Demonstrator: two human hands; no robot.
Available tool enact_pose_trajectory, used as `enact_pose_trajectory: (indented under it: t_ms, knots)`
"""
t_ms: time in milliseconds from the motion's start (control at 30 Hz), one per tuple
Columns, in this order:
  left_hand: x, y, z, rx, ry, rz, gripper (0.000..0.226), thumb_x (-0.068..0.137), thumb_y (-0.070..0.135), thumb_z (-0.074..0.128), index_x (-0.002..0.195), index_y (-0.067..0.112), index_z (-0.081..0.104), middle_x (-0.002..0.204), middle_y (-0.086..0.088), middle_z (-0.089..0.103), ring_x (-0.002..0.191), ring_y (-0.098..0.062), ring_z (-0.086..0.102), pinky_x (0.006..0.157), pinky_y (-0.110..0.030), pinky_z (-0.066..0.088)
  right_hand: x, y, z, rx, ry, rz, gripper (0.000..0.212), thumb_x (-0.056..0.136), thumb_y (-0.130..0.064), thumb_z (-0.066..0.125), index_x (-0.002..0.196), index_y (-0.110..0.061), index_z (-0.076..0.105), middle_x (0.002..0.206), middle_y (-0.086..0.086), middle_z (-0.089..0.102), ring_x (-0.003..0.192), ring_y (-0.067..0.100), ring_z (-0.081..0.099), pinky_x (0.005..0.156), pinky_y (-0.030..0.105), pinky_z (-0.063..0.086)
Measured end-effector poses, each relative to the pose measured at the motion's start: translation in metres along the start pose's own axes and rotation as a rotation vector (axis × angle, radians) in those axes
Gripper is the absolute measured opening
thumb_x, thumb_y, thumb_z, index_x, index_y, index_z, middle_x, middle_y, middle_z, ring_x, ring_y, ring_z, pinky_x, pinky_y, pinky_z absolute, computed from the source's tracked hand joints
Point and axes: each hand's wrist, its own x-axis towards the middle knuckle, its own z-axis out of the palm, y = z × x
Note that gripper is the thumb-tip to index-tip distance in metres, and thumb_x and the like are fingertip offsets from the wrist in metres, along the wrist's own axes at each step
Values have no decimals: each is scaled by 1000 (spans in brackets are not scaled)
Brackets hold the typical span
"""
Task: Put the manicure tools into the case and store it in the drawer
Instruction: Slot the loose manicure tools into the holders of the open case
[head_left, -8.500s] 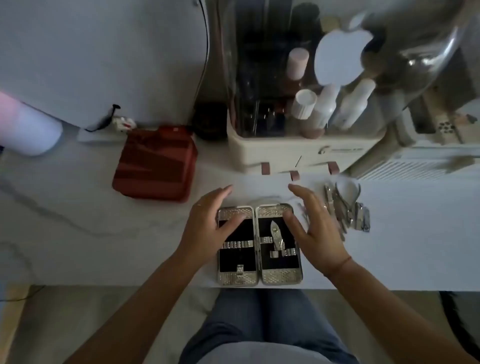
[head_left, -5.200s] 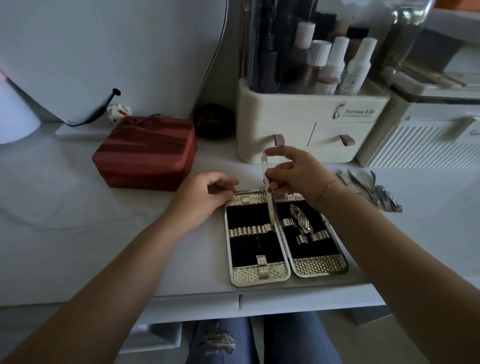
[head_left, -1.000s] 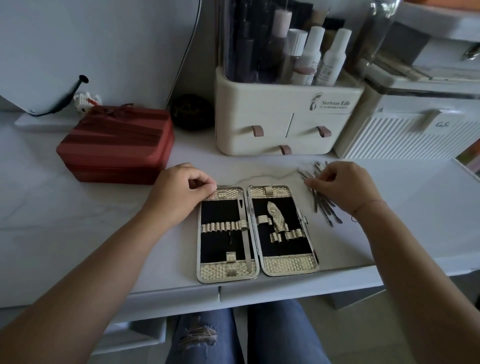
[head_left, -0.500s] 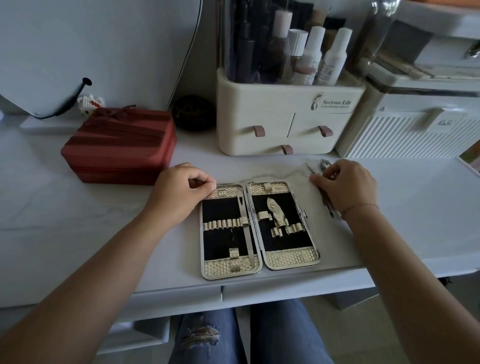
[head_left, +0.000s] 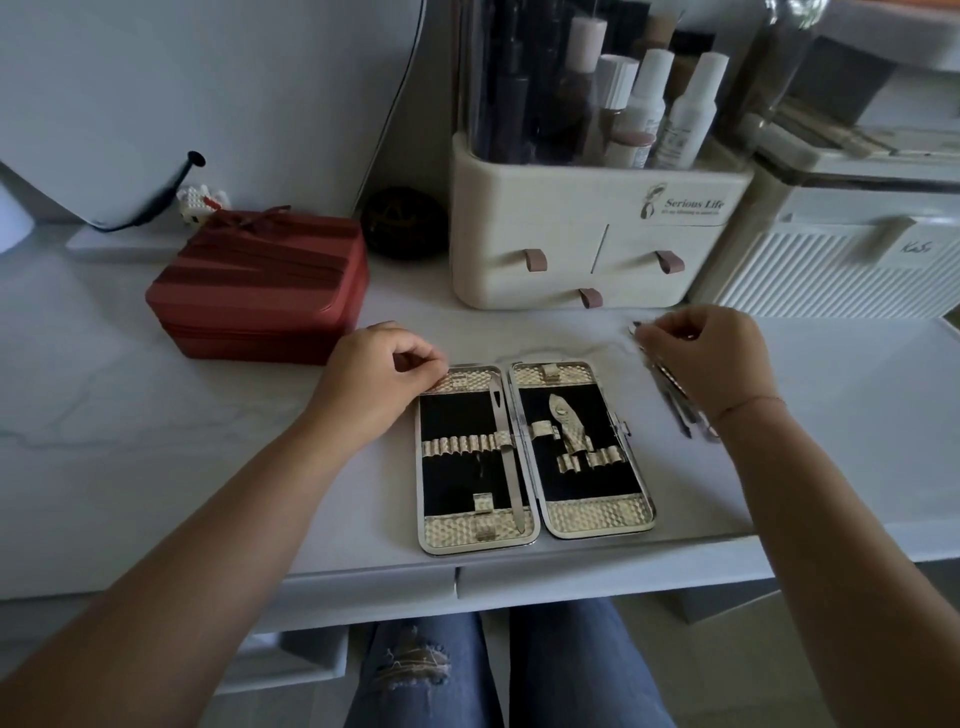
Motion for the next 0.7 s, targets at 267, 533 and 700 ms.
enact_pose_trajectory:
  t_ms: [267, 533, 700]
  knots:
    - [1, -2, -5, -19, -45, -30, 8, 79, 25, 72, 84, 21, 74, 83, 4, 67, 79, -8, 62, 72, -21, 44, -22, -80, 48, 652, -643, 48, 17, 83, -2, 64, 99, -5, 63, 62, 6, 66, 50, 7, 60, 53, 18, 54]
    - [0, -3, -10, -32, -65, -44, 12, 81, 21, 69, 91, 16, 74, 86, 0, 69, 81, -11, 63, 73, -24, 46, -27, -94, 87, 544, -669, -44, 10, 85, 0, 60, 91, -7, 65, 64, 11, 65, 50, 8, 62, 56, 19, 56]
    - [0, -1, -10, -87, -47, -53, 12, 82, 14, 68, 92, 16, 73, 85, 1, 72, 80, -9, 65, 72, -17, 47, -28, -92, 90, 503, -620, -85, 8, 85, -1, 61, 93, -3, 60, 63, 11, 65, 47, 7, 61, 52, 19, 55]
